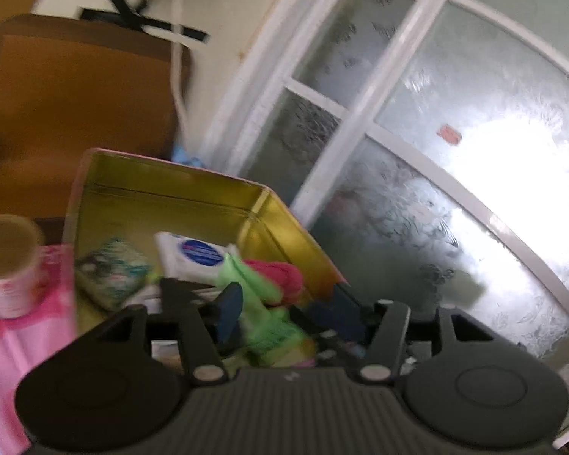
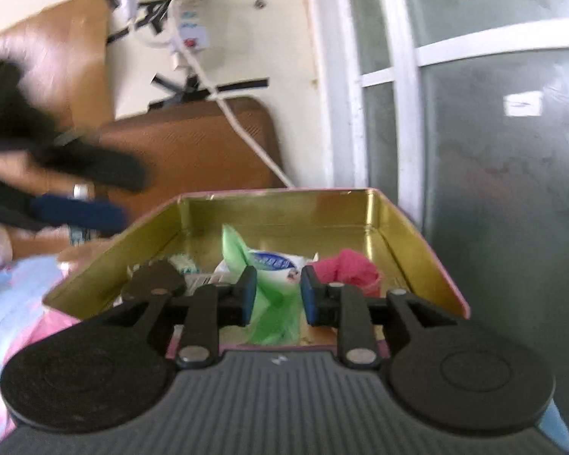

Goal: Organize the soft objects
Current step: 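Lower the green cloth into the pink tin and open the left gripper, then reach to the blue plastic case and grasp it with the left gripper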

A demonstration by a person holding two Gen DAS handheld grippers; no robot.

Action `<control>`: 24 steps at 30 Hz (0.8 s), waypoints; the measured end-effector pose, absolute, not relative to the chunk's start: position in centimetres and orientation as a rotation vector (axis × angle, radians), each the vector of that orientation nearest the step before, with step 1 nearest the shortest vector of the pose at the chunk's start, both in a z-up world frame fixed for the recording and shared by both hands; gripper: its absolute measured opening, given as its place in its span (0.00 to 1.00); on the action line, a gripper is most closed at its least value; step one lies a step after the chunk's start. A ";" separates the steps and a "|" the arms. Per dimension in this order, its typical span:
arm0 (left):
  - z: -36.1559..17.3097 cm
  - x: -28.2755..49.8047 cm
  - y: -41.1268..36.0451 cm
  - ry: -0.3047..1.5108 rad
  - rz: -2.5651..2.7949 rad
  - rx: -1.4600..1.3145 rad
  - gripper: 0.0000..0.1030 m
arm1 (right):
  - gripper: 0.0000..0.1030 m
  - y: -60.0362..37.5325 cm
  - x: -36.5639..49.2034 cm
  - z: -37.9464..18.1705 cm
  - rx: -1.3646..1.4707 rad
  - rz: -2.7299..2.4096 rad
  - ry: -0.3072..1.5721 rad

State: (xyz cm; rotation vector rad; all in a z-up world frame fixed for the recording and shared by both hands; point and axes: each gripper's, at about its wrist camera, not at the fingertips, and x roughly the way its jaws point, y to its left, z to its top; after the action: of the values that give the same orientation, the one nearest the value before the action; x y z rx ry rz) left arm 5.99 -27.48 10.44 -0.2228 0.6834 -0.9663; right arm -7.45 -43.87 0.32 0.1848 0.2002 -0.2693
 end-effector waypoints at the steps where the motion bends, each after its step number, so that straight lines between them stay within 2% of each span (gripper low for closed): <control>1: 10.3 5.8 -25.7 0.670 -0.945 -0.234 0.56 | 0.29 -43.8 -7.9 0.5 0.198 -0.278 0.180; 5: 8.8 4.4 -17.6 0.646 -0.826 -0.259 0.57 | 0.32 -42.2 -9.5 2.0 0.235 -0.243 0.104; 9: 5.3 2.0 -7.8 0.664 -0.609 -0.255 0.57 | 0.37 -37.2 -9.6 4.1 0.245 0.004 0.080; 14: 2.6 -1.3 3.6 0.650 -0.349 -0.310 0.57 | 0.40 -26.7 -4.0 4.4 0.251 0.351 0.243; 18: 1.6 -2.8 9.0 0.610 -0.234 -0.357 0.57 | 0.54 -15.5 2.1 3.3 0.170 0.498 0.376; 24: 0.4 -3.7 13.1 0.564 -0.207 -0.431 0.57 | 0.54 -6.7 12.4 2.8 0.268 0.456 0.554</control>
State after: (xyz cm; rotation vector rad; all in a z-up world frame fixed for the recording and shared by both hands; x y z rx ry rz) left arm -3.71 13.13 0.44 -0.4313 0.5637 -0.2067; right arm 12.41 -6.75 2.78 0.2684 0.5542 0.4560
